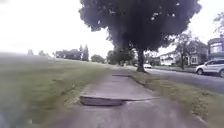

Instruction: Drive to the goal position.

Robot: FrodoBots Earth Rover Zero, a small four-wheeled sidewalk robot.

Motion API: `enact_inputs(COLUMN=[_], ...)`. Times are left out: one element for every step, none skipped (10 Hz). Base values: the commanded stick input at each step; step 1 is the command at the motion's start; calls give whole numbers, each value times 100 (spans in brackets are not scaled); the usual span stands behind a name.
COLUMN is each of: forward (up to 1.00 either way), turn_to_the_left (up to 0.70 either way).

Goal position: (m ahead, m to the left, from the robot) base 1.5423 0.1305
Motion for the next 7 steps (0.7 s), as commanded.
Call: enact_inputs(forward=[70,70,70,70,70,70,70], turn_to_the_left=[0,0,0,0,0,0,0])
